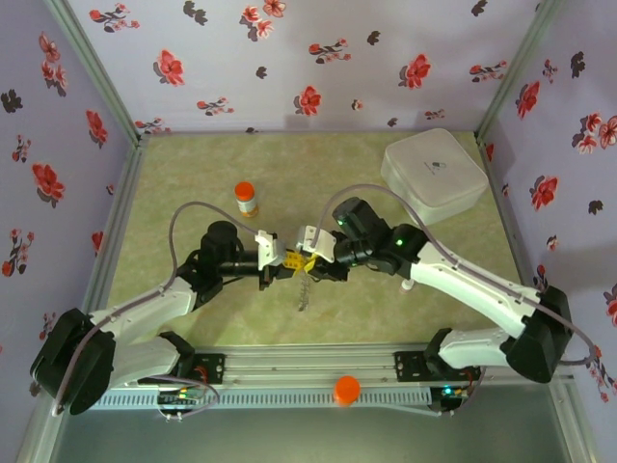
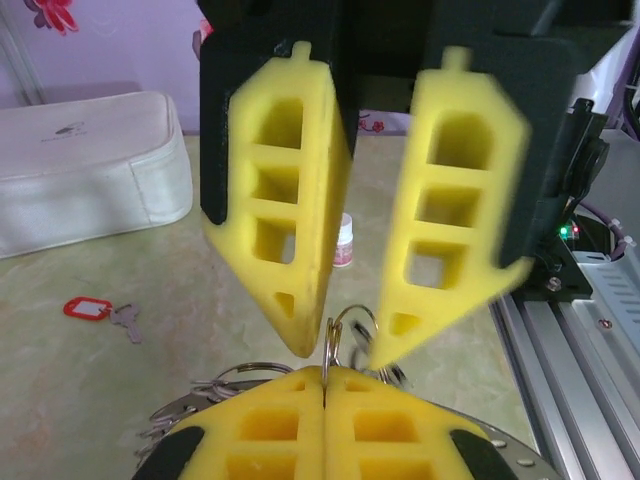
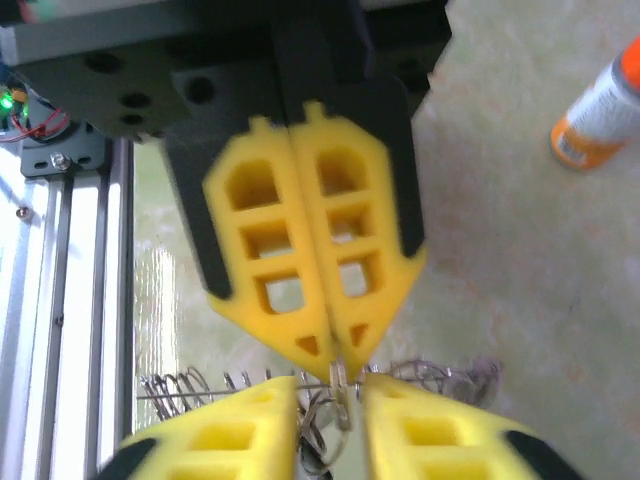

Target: Put the keys on the keyring

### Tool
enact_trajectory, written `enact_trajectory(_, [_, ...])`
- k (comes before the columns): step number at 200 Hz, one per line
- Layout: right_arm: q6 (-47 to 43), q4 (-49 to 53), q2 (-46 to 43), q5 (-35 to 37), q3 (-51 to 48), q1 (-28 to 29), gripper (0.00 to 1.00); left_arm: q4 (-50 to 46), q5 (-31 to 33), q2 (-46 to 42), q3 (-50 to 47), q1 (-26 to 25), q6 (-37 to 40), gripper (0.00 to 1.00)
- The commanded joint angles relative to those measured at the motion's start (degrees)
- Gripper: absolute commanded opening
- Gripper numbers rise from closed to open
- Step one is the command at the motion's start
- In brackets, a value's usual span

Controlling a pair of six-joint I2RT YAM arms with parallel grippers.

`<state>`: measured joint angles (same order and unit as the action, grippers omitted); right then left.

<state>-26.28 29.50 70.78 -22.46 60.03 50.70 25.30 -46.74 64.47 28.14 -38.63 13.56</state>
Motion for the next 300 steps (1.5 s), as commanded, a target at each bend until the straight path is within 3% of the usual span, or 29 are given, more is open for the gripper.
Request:
enact_trajectory(1, [5.52, -10.22, -4.77, -4.05, -5.24, -1.81, 0.30, 8.62, -1.58, -1.16, -1.45, -0.30, -3.05, 0.00])
enact_trajectory(59, [8.80, -14.06, -7.77, -5.94, -9.96, -2.96, 0.29, 20.33, -2.83, 0.74, -3.77, -0.27, -8.16, 0.00])
enact_trajectory(108, [11.90, -15.14, -11.28, -4.14, -12.96, -3.06, 0.27, 20.67, -1.91, 0.86, -3.88, -0.25, -7.45, 0.00])
enact_trajectory(140, [13.12, -15.69, -13.35, -2.98, -14.18, -3.04, 0.35, 19.88, 0.10, 0.75, -4.01, -0.24, -6.27, 0.00])
enact_trajectory(184, [15.72, -20.27, -13.02, -3.73, -15.02, -3.03, 0.33, 19.44, 0.34, 0.90, -3.89, -0.35, -6.18, 0.00])
enact_trajectory(250, [15.16, -17.67, -11.73, -1.87, -13.49, -3.04, 0.11, 19.17, 0.34, 0.51, -3.88, -0.23, -5.86, 0.00])
enact_trajectory(300, [14.06, -14.51, -9.96, -0.93, -11.95, -3.02, 0.02, 19.14, 0.51, 0.16, -3.99, -0.23, -5.91, 0.00])
